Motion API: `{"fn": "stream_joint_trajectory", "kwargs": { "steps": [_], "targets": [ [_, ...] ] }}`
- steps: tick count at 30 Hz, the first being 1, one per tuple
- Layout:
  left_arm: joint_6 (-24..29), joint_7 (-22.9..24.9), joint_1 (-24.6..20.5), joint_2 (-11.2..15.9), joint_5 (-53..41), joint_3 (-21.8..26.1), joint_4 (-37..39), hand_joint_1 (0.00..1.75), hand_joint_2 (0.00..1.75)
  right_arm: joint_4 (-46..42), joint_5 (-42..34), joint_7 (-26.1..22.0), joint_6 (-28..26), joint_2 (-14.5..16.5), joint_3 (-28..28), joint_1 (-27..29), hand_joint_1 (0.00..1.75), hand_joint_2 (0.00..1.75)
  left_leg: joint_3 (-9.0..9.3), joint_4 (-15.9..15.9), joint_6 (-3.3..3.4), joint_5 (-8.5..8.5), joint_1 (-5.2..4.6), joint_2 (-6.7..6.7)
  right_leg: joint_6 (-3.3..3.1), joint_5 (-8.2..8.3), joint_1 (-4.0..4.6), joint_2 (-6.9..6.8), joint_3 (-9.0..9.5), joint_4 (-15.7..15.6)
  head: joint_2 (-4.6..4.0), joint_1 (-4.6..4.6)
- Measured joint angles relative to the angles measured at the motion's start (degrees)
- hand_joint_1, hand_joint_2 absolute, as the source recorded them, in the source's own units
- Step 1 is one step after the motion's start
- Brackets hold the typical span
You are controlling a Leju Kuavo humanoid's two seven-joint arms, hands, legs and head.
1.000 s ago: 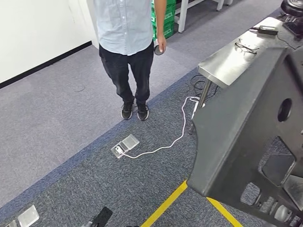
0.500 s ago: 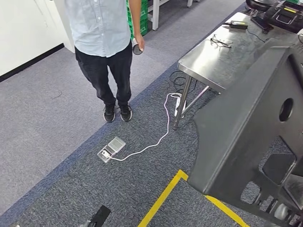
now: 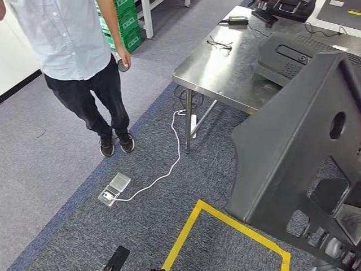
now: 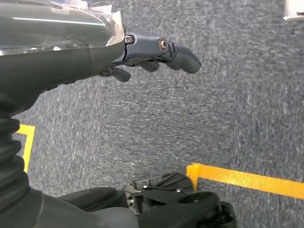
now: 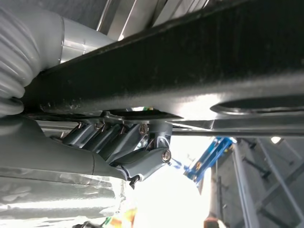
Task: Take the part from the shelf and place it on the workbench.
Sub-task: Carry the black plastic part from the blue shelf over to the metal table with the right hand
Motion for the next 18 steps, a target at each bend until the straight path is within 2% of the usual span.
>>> {"fn": "stream_joint_trajectory", "kwargs": {
  "steps": [1,3,4,5,7,9,10,11,12,13,14,15,16,17,18],
  "targets": [
    [-0.1,0.0,0.0,0.0,0.0,0.1,0.0,0.00,1.75,0.0,0.0,0.0,0.0,0.0,0.0,0.0,1.75,1.75,1.16,-3.4,0.24,2.50,0.00,-0.37,0.06,-0.14,0.00,0.77,0.28,0.0,0.00,-0.01],
    [-0.1,-0.2,-0.1,0.1,-0.2,0.1,0.0,0.00,1.75,0.1,-0.1,0.1,0.0,0.0,0.0,-0.1,1.75,1.75,3.99,-10.6,0.75,6.41,0.14,-2.58,0.37,-0.45,-0.02,2.13,0.62,0.1,0.00,0.07],
    [-0.1,-0.3,-0.1,0.2,-0.3,0.1,0.0,0.00,1.75,0.2,-0.2,0.2,0.0,0.0,0.0,-0.1,1.75,1.75,4.89,-12.9,0.91,7.13,0.14,-3.61,0.64,-0.52,-0.10,2.68,0.51,0.2,0.00,0.04],
    [-0.2,-0.5,-0.1,0.2,-0.3,0.1,0.0,0.00,1.75,0.3,-0.2,0.2,0.0,-0.1,0.0,-0.1,1.75,1.75,5.24,-13.8,1.01,7.06,0.11,-4.31,0.99,-0.51,-0.22,3.17,0.28,0.3,0.00,0.05],
    [-0.2,-0.6,-0.2,0.3,-0.4,0.1,0.0,0.00,1.75,0.4,-0.3,0.2,0.0,-0.2,0.0,-0.1,1.75,1.75,5.45,-14.5,1.29,6.92,0.01,-3.85,1.80,-0.50,-0.48,3.79,-0.07,0.2,0.00,-0.05],
    [-0.3,-0.6,-0.4,0.3,-0.3,0.1,0.0,0.00,1.75,0.4,-0.3,0.2,0.0,-0.2,0.0,-0.1,1.75,1.75,5.76,-15.0,1.86,7.05,0.20,-2.90,2.60,-1.63,-0.43,1.97,-0.64,1.6,-0.01,0.08],
    [-0.4,-0.6,-0.4,0.3,-0.3,0.1,0.0,0.00,1.75,0.4,-0.3,0.2,0.0,-0.3,0.0,-0.3,1.75,1.75,5.95,-15.1,2.14,7.04,0.31,-2.31,2.97,-2.99,-0.42,0.54,-1.64,3.9,-0.01,0.15],
    [-0.5,-0.6,-0.3,0.3,-0.3,0.1,0.0,0.00,1.75,0.5,-0.3,0.2,0.0,-0.3,0.0,-0.4,1.75,1.75,6.09,-15.2,2.32,6.93,0.29,-1.68,3.33,-4.73,-0.45,-0.76,-3.34,7.4,-0.01,0.22],
    [-0.6,-0.6,-0.3,0.3,-0.3,0.1,0.0,0.00,1.75,0.5,-0.3,0.2,0.0,-0.3,0.0,-0.5,1.75,1.75,6.18,-15.2,2.43,6.81,0.28,-0.99,3.61,-6.40,-0.58,-1.40,-5.41,11.5,-0.01,0.24],
    [-0.7,-0.6,-0.2,0.3,-0.3,0.1,0.0,0.00,1.75,0.6,-0.3,0.2,0.0,-0.4,0.0,-0.5,1.75,1.75,6.28,-15.2,2.46,6.68,0.27,-0.30,3.83,-7.37,-0.71,-1.69,-7.20,14.8,0.00,0.24],
    [-0.8,-0.6,-0.1,0.3,-0.4,0.1,0.0,0.00,1.75,0.7,-0.3,0.2,0.0,-0.5,0.0,-0.5,1.75,1.75,6.40,-15.1,2.44,6.53,0.27,0.34,3.98,-7.26,-0.80,-1.86,-8.14,16.3,0.00,0.24],
    [-0.8,-0.6,-0.2,0.3,-0.4,0.1,0.0,0.00,1.75,0.8,-0.3,0.2,0.0,-0.5,0.0,-0.5,1.75,1.75,6.60,-15.1,2.36,6.36,0.27,0.89,4.03,-5.97,-0.85,-2.04,-7.84,15.4,0.00,0.24],
    [-0.9,-0.6,-0.2,0.3,-0.4,0.1,0.0,0.00,1.75,0.9,-0.3,0.2,0.0,-0.6,0.0,-0.5,1.75,1.75,6.90,-15.1,2.23,6.14,0.28,1.37,3.97,-3.85,-0.86,-2.40,-6.41,12.3,0.00,0.24],
    [-0.9,-0.6,-0.2,0.3,-0.4,0.1,0.0,0.00,1.75,0.9,-0.2,0.2,0.0,-0.6,0.0,-0.5,1.75,1.75,7.24,-15.2,2.02,5.88,0.26,1.80,3.79,-1.75,-0.78,-3.22,-4.37,8.1,0.00,0.24],
    [-1.0,-0.7,-0.2,0.3,-0.4,0.1,0.0,0.00,1.75,0.9,-0.2,0.3,0.0,-0.7,0.0,-0.6,1.75,1.75,7.53,-15.1,1.75,5.62,0.16,2.18,3.51,-0.34,-0.49,-4.26,-2.56,4.4,0.01,0.24]
  ]
}}
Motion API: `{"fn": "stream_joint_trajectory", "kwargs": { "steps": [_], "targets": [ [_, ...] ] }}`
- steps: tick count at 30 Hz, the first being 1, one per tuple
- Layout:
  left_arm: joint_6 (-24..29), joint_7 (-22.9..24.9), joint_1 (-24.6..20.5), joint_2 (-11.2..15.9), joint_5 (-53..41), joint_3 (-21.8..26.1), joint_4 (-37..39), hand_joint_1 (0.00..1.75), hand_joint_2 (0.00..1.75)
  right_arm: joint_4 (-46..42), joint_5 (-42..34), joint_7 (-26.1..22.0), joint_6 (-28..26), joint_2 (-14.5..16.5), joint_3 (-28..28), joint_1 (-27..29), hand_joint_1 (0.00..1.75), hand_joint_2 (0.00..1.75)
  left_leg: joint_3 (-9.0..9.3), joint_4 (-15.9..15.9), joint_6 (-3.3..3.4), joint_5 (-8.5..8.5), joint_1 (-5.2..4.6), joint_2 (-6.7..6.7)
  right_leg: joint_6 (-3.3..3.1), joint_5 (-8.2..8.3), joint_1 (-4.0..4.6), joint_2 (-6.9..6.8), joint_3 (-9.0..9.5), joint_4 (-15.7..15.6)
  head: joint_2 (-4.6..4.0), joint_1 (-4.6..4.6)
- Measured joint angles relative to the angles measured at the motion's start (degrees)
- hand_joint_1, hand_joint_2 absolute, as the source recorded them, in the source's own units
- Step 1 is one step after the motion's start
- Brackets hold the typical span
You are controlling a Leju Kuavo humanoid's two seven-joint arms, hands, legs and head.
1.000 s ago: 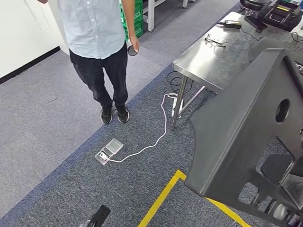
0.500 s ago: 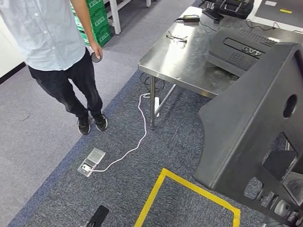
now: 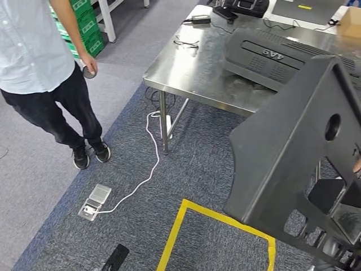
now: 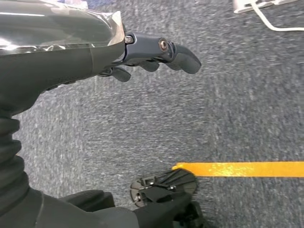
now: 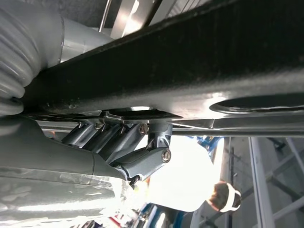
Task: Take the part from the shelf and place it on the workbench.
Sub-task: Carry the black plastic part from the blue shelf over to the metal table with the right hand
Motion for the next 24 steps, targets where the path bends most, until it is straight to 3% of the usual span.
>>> {"fn": "stream_joint_trajectory", "kwargs": {
  "steps": [2,4,6,8,10,11,12,15,16,17,21,22,24],
  "targets": [
    [-0.2,-0.1,0.0,0.0,-0.1,0.0,0.0,0.00,1.75,0.0,0.0,0.0,0.0,-0.1,0.0,-0.2,1.75,1.75,0.36,0.0,-0.58,-0.41,-0.24,0.76,-0.71,0.72,0.56,-1.33,1.68,-3.7,0.00,-0.07],
    [-0.3,-0.2,-0.1,0.0,-0.1,0.0,0.0,0.00,1.75,0.1,0.1,0.1,0.0,-0.2,0.1,-0.2,1.75,1.75,0.70,-0.3,-1.12,-0.62,-0.31,1.67,-1.43,0.55,0.77,-0.67,1.64,-3.9,-0.01,-0.14],
    [-0.3,-0.3,-0.2,0.0,-0.2,0.0,0.0,0.00,1.75,0.0,0.2,0.1,0.0,-0.2,0.1,-0.2,1.75,1.75,0.70,0.6,-1.57,-1.71,-0.19,1.19,-2.21,0.75,0.54,0.19,1.88,-4.4,-0.01,-0.20],
    [-0.4,-0.4,-0.2,0.1,-0.3,0.0,0.0,0.00,1.75,0.0,0.3,0.1,0.0,-0.2,0.3,-0.4,1.75,1.75,-1.53,5.9,-1.78,-4.83,-0.10,-0.75,-2.86,0.83,0.30,0.91,2.13,-4.7,-0.01,-0.33],
    [-0.4,-0.4,-0.1,0.1,-0.4,0.0,0.0,0.00,1.75,0.1,0.3,0.1,0.0,-0.3,0.5,-0.4,1.75,1.75,-5.53,13.7,-1.85,-7.92,-0.12,-1.89,-3.20,0.70,0.35,1.72,2.25,-4.7,-0.01,-0.41],
    [-0.5,-0.4,0.0,0.2,-0.5,0.0,0.0,0.00,1.75,0.2,0.3,0.1,0.0,-0.3,0.6,-0.4,1.75,1.75,-6.93,15.9,-1.82,-8.12,-0.14,-2.04,-3.27,0.61,0.40,2.16,2.37,-4.7,-0.01,-0.42],
    [-0.6,-0.4,0.1,0.2,-0.6,0.0,0.0,0.00,1.75,0.4,0.4,0.1,0.0,-0.4,0.6,-0.4,1.75,1.75,-7.31,15.9,-1.74,-7.00,-0.15,-2.10,-3.28,0.48,0.43,2.59,2.58,-4.7,-0.02,-0.42],
    [-0.9,-0.4,0.1,0.3,-0.7,0.0,0.0,0.00,1.75,0.7,1.0,0.6,0.0,-0.6,0.9,-0.5,1.75,1.75,-3.97,6.1,-1.24,-0.10,-0.15,-2.38,-2.90,-0.23,0.54,3.48,3.56,-4.6,-0.01,-0.40],
    [-1.0,-0.4,0.0,0.4,-0.7,0.0,0.0,0.00,1.75,0.9,1.3,1.0,0.0,-0.7,1.0,-0.5,1.75,1.75,-2.84,3.2,-1.07,0.98,-0.18,-2.55,-2.64,-0.46,0.62,3.65,3.68,-4.4,-0.01,-0.39],
    [-1.0,-0.5,0.0,0.4,-0.7,0.0,0.0,0.00,1.75,1.0,1.6,1.3,0.0,-0.9,1.2,-0.6,1.75,1.75,-2.23,1.6,-0.91,1.30,-0.25,-2.71,-2.35,-0.61,0.68,3.77,3.67,-4.3,0.00,-0.33],
    [-1.1,-0.5,0.0,0.4,-0.7,0.0,0.0,0.00,1.75,1.4,1.7,2.3,0.0,-1.6,2.2,-0.7,1.75,1.75,-1.76,0.6,0.02,0.89,-0.21,-2.82,-1.07,-1.36,0.50,3.52,3.35,-3.7,0.00,-0.27],
    [-1.1,-0.5,-0.1,0.4,-0.7,0.0,0.0,0.00,1.75,1.5,1.7,2.5,0.0,-1.9,2.4,-0.8,1.75,1.75,-1.59,0.4,0.31,0.88,-0.05,-2.78,-0.68,-2.39,0.43,3.20,2.63,-2.0,0.00,-0.21],
    [-1.1,-0.5,-0.1,0.4,-0.7,0.0,0.0,0.00,1.75,1.7,2.0,3.0,0.0,-2.3,2.7,-1.0,1.75,1.75,-1.31,0.4,0.70,0.66,0.03,-2.64,0.04,-5.64,0.18,2.63,-0.83,5.1,-0.01,-0.10]
  ]
}}
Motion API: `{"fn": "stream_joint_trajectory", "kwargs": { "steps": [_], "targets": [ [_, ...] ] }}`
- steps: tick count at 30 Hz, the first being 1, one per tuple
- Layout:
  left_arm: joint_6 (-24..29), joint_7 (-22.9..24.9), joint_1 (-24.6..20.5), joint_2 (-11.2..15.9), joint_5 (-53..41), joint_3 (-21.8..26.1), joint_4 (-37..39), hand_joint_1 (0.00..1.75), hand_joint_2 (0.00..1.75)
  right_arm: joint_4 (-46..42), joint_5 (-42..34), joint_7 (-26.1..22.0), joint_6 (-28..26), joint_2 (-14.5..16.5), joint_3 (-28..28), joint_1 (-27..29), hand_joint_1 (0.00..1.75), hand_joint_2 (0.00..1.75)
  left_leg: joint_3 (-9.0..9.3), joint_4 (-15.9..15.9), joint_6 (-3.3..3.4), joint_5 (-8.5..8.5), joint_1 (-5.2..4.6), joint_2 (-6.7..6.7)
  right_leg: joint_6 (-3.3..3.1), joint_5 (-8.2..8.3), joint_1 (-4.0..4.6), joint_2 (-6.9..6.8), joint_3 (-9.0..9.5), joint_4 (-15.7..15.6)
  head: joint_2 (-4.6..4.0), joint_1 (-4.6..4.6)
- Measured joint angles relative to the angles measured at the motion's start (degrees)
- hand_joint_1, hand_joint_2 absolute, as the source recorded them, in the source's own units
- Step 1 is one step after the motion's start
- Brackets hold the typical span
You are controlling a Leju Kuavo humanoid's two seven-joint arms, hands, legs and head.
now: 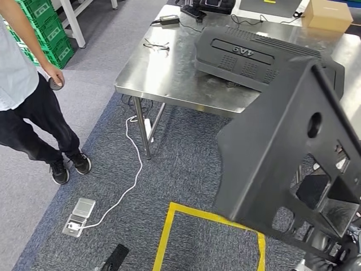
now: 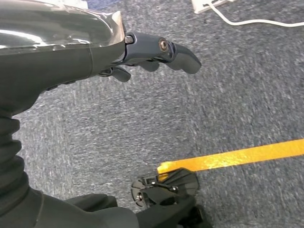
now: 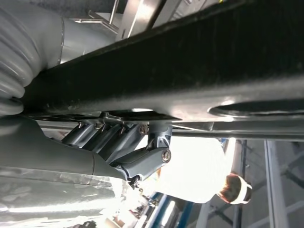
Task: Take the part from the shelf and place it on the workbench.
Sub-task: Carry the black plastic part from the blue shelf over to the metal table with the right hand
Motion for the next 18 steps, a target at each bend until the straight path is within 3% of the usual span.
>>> {"fn": "stream_joint_trajectory", "kwargs": {
  "steps": [2,3,4,5,7,8,12,14,16,17,18],
  "targets": [
    [0.0,0.1,0.1,0.0,0.0,0.0,0.0,0.00,1.75,0.3,0.6,0.6,0.0,-0.3,0.2,-0.1,1.75,1.75,0.32,0.0,0.11,-0.34,0.00,0.12,0.41,-1.89,-0.28,-0.19,-3.93,6.9,0.01,-0.01],
    [0.0,0.1,0.1,0.0,0.0,0.0,0.0,0.00,1.75,0.5,0.8,0.8,0.0,-0.4,0.2,-0.1,1.75,1.75,0.59,0.0,0.06,-0.58,0.02,0.12,0.49,-1.16,-0.37,-0.27,-4.62,7.6,0.01,-0.01],
    [0.0,0.1,0.2,0.0,0.0,0.0,0.0,0.00,1.75,0.6,1.2,1.1,0.0,-0.5,0.3,-0.1,1.75,1.75,1.01,0.0,-0.05,-0.88,0.05,0.11,0.49,0.72,-0.43,-0.34,-4.14,5.8,0.01,-0.02],
    [0.0,0.2,0.2,0.0,0.0,0.0,0.0,0.00,1.75,0.8,1.5,1.3,0.0,-0.5,0.3,-0.2,1.75,1.75,1.57,0.0,-0.22,-1.27,0.09,0.09,0.42,3.37,-0.46,-0.45,-2.65,2.0,0.00,-0.02],
    [0.0,0.3,0.2,0.0,0.0,0.0,0.0,0.00,1.75,1.0,2.1,1.8,0.0,-0.7,0.5,-0.3,1.75,1.75,2.42,-0.1,-0.70,-1.97,0.05,0.09,-0.02,6.69,-0.23,-0.69,0.49,-5.2,0.01,-0.03],
    [0.0,0.3,0.1,0.0,0.0,0.0,0.0,0.00,1.75,1.2,2.3,2.1,0.0,-0.8,0.6,-0.3,1.75,1.75,2.54,-0.1,-0.95,-2.21,-0.02,0.11,-0.39,6.99,-0.07,-0.77,1.33,-7.2,0.00,-0.02],
    [-0.1,0.3,0.0,0.0,0.0,0.0,0.0,0.00,1.75,1.5,2.6,2.8,0.0,-1.0,0.9,-0.2,1.75,1.75,2.77,-0.1,-2.12,-3.05,-0.06,0.30,-1.99,5.90,-0.03,-0.51,2.11,-8.6,0.00,-0.14],
    [-0.1,0.3,-0.1,0.0,0.0,0.0,0.0,0.00,1.75,1.5,2.6,3.1,0.0,-1.0,1.1,-0.3,1.75,1.75,1.04,4.0,-2.39,-5.18,-0.09,0.28,-2.76,5.66,-0.27,-0.53,3.00,-9.2,0.00,-0.25],
    [-0.1,0.3,0.0,0.0,0.0,0.0,0.0,0.00,1.75,1.6,2.5,3.3,0.0,-1.0,1.2,-0.3,1.75,1.75,-3.43,12.0,-2.41,-8.01,-0.18,0.26,-3.27,5.16,-0.15,-0.51,3.59,-9.3,0.00,-0.34],
    [-0.1,0.3,0.1,0.0,0.0,0.0,0.0,0.00,1.75,1.6,2.5,3.3,0.0,-1.0,1.2,-0.3,1.75,1.75,-5.55,15.2,-2.41,-8.54,-0.18,0.26,-3.38,4.84,-0.10,-0.39,3.95,-9.3,0.00,-0.35],
    [-0.1,0.3,0.3,0.0,0.0,0.0,0.0,0.00,1.75,1.7,2.4,3.3,0.0,-1.0,1.2,-0.3,1.75,1.75,-6.90,16.5,-2.34,-7.90,-0.19,0.26,-3.39,4.47,-0.06,-0.20,4.43,-9.3,0.01,-0.36]
  ]
}}
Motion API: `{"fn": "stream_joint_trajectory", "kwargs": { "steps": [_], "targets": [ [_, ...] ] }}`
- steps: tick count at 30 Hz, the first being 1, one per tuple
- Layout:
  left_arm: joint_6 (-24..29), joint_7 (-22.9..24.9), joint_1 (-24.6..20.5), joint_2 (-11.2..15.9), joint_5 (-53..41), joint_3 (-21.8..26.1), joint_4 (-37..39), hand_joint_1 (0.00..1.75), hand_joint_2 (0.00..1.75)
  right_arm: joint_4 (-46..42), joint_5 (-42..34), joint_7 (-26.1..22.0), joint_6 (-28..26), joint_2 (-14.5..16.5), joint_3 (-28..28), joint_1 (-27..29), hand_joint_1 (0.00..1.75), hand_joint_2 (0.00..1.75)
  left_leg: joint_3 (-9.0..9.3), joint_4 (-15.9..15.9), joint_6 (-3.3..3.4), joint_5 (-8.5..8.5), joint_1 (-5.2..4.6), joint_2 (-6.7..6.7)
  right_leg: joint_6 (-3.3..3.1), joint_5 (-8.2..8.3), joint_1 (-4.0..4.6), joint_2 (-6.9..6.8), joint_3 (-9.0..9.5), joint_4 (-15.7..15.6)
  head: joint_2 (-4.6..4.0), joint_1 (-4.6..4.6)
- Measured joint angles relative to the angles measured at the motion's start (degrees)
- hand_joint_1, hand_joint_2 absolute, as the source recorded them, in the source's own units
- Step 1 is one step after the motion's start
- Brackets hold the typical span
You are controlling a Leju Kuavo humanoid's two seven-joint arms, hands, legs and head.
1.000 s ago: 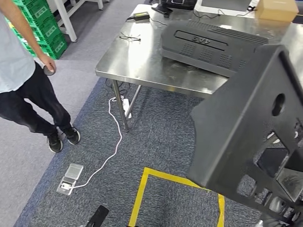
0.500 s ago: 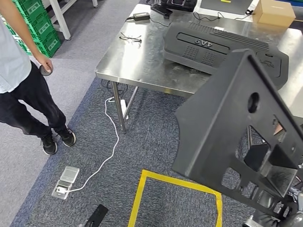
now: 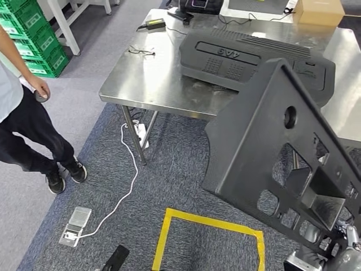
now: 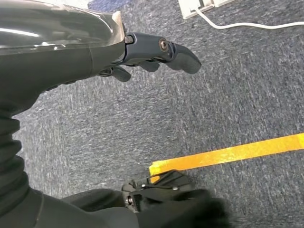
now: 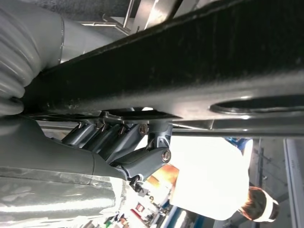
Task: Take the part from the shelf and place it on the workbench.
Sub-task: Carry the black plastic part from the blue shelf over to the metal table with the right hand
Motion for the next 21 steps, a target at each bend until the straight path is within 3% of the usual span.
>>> {"fn": "stream_joint_trajectory", "kwargs": {
  "steps": [1,3,4,5,7,10,12,14,15,16,18,19,21],
  "targets": [
    [0.0,0.0,0.1,0.0,0.0,0.0,0.0,0.00,1.75,0.1,0.0,0.0,0.0,0.0,0.0,0.0,1.75,1.75,-0.29,-0.9,0.14,1.84,-0.01,0.00,0.06,-0.43,0.02,0.21,0.62,0.0,-0.01,-0.02],
    [0.0,0.0,0.2,0.0,0.0,0.0,0.0,0.00,1.75,0.2,-0.1,0.2,0.0,0.0,0.0,0.0,1.75,1.75,1.45,-7.4,0.70,7.19,-0.11,-0.07,0.41,-1.51,0.02,0.52,2.07,0.0,-0.01,0.03],
    [0.0,0.0,0.2,0.1,0.0,0.0,0.0,0.00,1.75,0.3,-0.1,0.2,0.0,0.0,0.0,0.0,1.75,1.75,2.46,-10.4,0.97,9.04,-0.22,-0.15,0.71,-2.02,0.12,0.60,2.59,0.1,-0.01,0.10],
    [0.0,0.0,0.2,0.1,0.0,0.0,0.0,0.00,1.75,0.3,-0.2,0.3,0.0,0.0,0.0,0.0,1.75,1.75,3.26,-12.6,1.21,9.74,-0.37,-0.22,1.04,-2.40,0.17,0.66,2.82,0.2,0.00,0.14],
    [0.0,0.0,0.1,0.2,0.0,0.0,0.0,0.00,1.75,0.3,-0.4,0.5,0.0,-0.1,0.0,0.0,1.75,1.75,3.76,-14.2,1.50,9.11,-0.58,-0.33,1.69,-2.58,0.27,0.72,2.85,0.2,0.01,0.24],
    [0.0,0.0,0.1,0.2,0.0,0.0,0.0,0.00,1.75,0.4,-0.7,0.8,0.0,-0.1,0.0,0.0,1.75,1.75,4.77,-15.3,2.06,8.60,-0.11,-0.44,2.60,-3.23,0.15,0.44,2.44,1.5,0.00,0.32],
    [0.0,0.0,0.0,0.2,0.0,0.0,0.0,0.00,1.75,0.4,-0.8,0.8,0.0,-0.2,0.0,0.0,1.75,1.75,5.58,-15.6,2.42,8.23,0.14,-0.46,3.31,-5.33,-0.02,0.20,-0.57,7.1,0.00,0.41],
    [0.0,0.0,0.0,0.2,0.0,0.0,0.0,0.00,1.75,0.4,-0.9,0.9,0.0,-0.3,0.0,0.0,1.75,1.75,6.25,-15.7,2.55,7.58,0.18,-0.44,3.76,-7.41,-0.25,0.11,-5.23,14.0,-0.01,0.42],
    [0.0,0.1,0.1,0.2,0.0,0.0,0.0,0.00,1.75,0.4,-0.9,0.9,0.0,-0.3,0.0,0.1,1.75,1.75,6.73,-15.7,2.51,7.17,0.19,-0.45,3.85,-7.20,-0.33,0.05,-6.79,15.6,-0.01,0.42],
    [0.0,0.1,0.2,0.2,0.0,0.0,0.0,0.00,1.75,0.5,-0.9,1.0,0.0,-0.4,0.0,0.1,1.75,1.75,7.37,-15.7,2.44,6.72,0.19,-0.49,3.84,-5.78,-0.36,-0.02,-7.37,15.1,-0.01,0.41],
    [0.0,0.1,0.2,0.1,0.0,0.0,0.0,0.00,1.75,0.5,-0.9,1.0,0.0,-0.4,0.0,0.0,1.75,1.75,8.90,-15.8,2.19,5.69,0.21,-0.57,3.53,-0.56,-0.31,-0.18,-5.93,8.9,-0.01,0.43],
    [-0.1,0.1,0.2,0.1,0.0,0.0,0.0,0.00,1.75,0.6,-0.9,1.0,0.0,-0.4,0.0,0.0,1.75,1.75,9.54,-15.9,2.02,5.28,0.22,-0.59,3.22,1.28,-0.13,-0.30,-5.15,5.9,-0.01,0.41],
    [-0.1,0.1,0.1,0.1,0.0,0.0,0.0,0.00,1.75,0.7,-1.0,1.1,0.0,-0.5,0.0,0.1,1.75,1.75,10.04,-16.2,1.45,4.82,0.24,-0.56,2.35,2.54,0.35,-0.51,-4.45,2.5,-0.01,0.39]
  ]
}}
